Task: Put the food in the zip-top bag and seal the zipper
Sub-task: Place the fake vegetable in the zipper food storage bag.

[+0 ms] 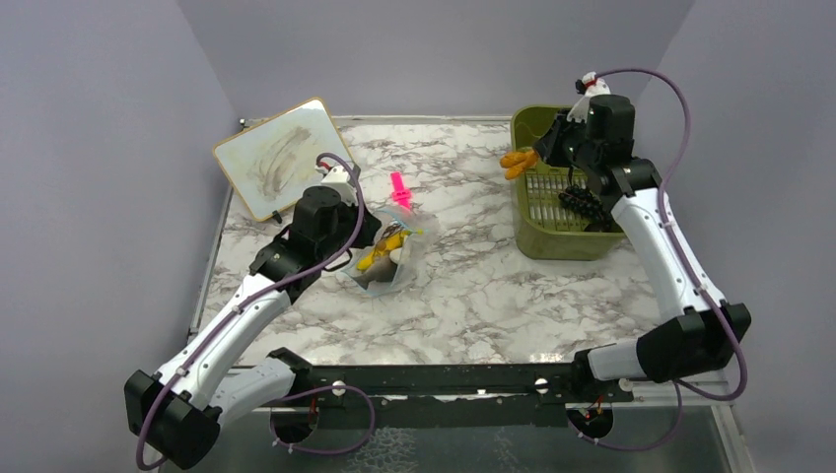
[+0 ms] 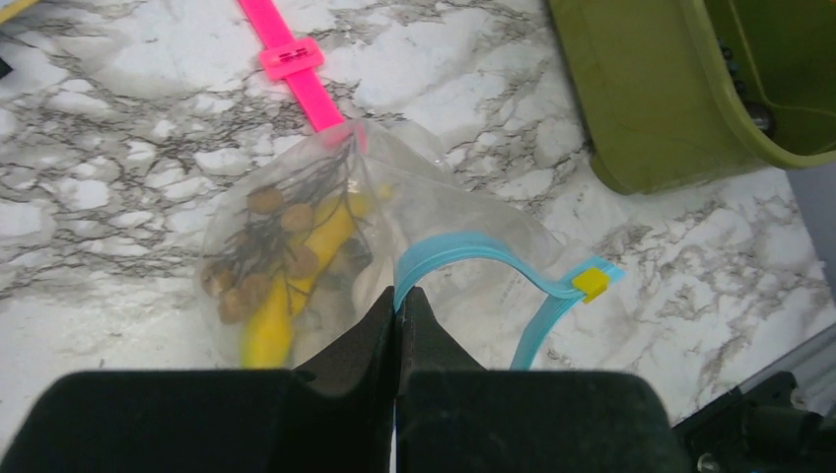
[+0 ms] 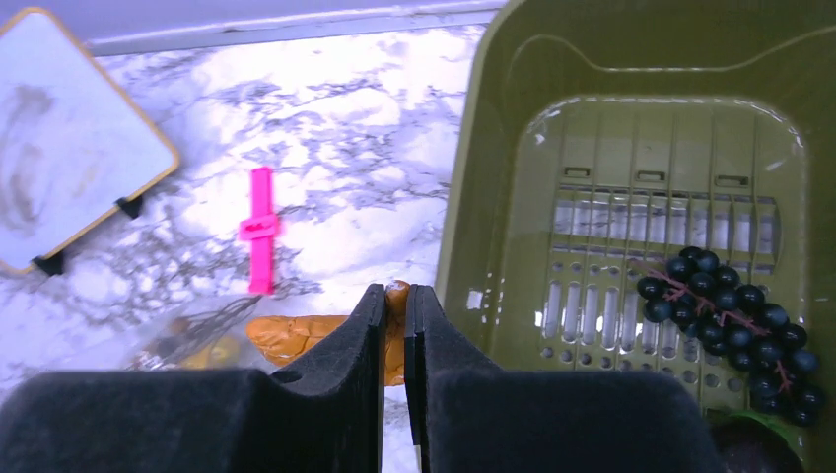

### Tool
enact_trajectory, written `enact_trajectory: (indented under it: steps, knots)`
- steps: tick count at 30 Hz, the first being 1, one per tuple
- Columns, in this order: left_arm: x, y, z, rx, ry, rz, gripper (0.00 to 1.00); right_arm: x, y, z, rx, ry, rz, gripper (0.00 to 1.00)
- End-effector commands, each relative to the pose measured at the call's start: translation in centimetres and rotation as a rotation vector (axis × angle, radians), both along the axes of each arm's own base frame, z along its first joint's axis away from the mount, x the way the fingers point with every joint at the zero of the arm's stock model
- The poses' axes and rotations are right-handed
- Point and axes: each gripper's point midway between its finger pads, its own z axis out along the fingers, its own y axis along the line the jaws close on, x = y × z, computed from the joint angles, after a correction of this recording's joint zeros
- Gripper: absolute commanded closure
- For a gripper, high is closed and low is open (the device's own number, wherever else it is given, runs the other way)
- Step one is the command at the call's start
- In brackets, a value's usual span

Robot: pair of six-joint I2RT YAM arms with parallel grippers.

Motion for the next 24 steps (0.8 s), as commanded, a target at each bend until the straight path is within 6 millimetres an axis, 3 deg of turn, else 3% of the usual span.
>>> enact_trajectory:
  steps: [1,6,16,20,24]
  knots:
    - [-0.7,-3.3,0.9,-0.147,0.045,-0.109,1.00,-2.9,3.1,3.2,0.087,-0.094,0.158,0.99]
    - [-1.3,-5.6,0.8,-0.243,0.132,-0.176,1.00,-6.5,6.1,2.7,0.141,-0.052,0.288,0.99]
    - [-0.3,-7.5,1.4,-0.296,0.163,-0.199,1.00,-13.4,13.7,2.2,0.228,-0.027,0.551,0.99]
    - [0.1,-7.9,1.4,-0.305,0.168,-0.202,1.00,-15.3,15.5,2.4,0.258,-0.030,0.621,0.99]
    - [0.1,-8.8,2.0,-0.335,0.170,-0.236,1.00,-16.4,17.1,1.0,0.251,-0.004,0.659,0.99]
